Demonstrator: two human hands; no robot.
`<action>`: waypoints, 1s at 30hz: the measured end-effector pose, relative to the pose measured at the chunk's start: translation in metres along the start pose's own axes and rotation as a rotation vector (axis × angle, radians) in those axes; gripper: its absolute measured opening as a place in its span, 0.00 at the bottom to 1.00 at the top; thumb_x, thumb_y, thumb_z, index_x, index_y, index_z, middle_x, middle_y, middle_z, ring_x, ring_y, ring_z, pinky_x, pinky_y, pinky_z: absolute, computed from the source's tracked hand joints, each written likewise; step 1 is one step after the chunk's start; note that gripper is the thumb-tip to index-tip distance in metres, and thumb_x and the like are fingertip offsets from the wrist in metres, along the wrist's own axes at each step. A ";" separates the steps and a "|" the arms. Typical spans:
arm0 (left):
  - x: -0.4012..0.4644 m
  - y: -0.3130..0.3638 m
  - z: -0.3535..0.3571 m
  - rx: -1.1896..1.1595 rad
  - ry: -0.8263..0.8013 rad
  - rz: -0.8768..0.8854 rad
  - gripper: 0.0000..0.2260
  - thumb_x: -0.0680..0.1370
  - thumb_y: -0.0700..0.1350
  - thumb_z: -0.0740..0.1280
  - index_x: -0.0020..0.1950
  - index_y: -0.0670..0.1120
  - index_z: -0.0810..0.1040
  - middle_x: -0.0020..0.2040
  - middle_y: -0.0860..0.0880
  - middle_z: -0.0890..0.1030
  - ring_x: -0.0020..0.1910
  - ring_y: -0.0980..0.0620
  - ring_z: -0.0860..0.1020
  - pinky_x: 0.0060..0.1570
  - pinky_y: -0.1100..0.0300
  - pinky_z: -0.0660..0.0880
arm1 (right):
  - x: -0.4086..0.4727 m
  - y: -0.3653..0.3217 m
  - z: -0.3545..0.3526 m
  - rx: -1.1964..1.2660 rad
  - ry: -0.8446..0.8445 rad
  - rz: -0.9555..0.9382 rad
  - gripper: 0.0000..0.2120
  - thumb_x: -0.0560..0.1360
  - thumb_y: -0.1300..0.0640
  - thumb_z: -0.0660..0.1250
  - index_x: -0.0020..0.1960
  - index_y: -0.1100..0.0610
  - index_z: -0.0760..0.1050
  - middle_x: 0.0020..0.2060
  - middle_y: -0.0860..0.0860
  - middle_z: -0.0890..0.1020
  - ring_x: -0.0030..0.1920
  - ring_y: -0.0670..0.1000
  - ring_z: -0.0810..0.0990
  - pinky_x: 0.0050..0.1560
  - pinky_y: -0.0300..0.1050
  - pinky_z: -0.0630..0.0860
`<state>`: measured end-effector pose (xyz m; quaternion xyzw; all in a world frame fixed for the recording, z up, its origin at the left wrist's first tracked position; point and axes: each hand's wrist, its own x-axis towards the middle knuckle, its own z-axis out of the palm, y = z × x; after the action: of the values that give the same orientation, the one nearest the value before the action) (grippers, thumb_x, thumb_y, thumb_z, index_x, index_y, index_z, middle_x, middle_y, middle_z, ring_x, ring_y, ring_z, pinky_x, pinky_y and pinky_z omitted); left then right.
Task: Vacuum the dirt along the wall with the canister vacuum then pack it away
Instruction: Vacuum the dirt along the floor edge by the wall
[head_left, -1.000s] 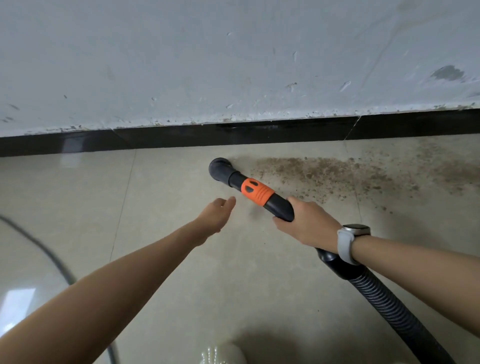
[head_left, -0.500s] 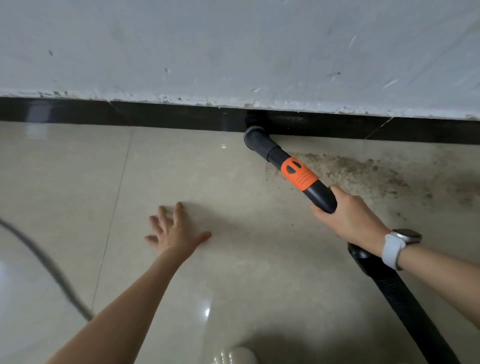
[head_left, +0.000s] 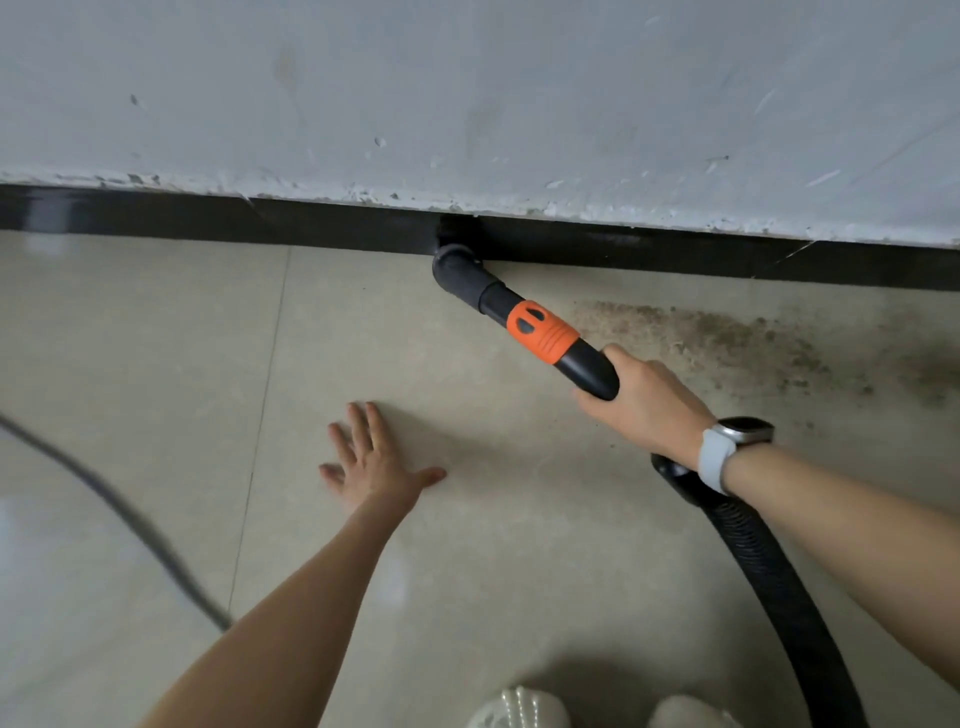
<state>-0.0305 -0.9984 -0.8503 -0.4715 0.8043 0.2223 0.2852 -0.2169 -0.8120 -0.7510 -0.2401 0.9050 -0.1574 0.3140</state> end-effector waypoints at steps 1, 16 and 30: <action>0.000 0.000 0.001 -0.011 0.005 -0.003 0.54 0.69 0.63 0.70 0.75 0.48 0.32 0.76 0.52 0.31 0.75 0.46 0.34 0.72 0.40 0.46 | 0.006 -0.011 0.007 0.015 -0.015 -0.031 0.11 0.75 0.49 0.66 0.47 0.53 0.66 0.30 0.50 0.73 0.28 0.51 0.73 0.26 0.43 0.64; 0.004 -0.007 0.014 -0.032 0.093 0.016 0.54 0.68 0.64 0.70 0.76 0.49 0.34 0.76 0.54 0.34 0.76 0.48 0.36 0.71 0.41 0.47 | -0.004 -0.025 0.047 0.035 -0.163 -0.146 0.13 0.72 0.46 0.66 0.41 0.49 0.62 0.32 0.47 0.74 0.33 0.53 0.76 0.34 0.46 0.70; -0.007 -0.015 0.030 -0.093 0.229 0.066 0.43 0.70 0.60 0.70 0.77 0.50 0.50 0.78 0.53 0.45 0.76 0.49 0.43 0.72 0.46 0.49 | 0.030 -0.036 0.045 -0.098 0.058 -0.223 0.34 0.74 0.45 0.65 0.73 0.51 0.53 0.45 0.51 0.77 0.37 0.56 0.75 0.29 0.43 0.64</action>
<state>-0.0074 -0.9820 -0.8687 -0.4798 0.8356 0.2132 0.1617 -0.1967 -0.8639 -0.7839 -0.3495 0.8881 -0.1536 0.2560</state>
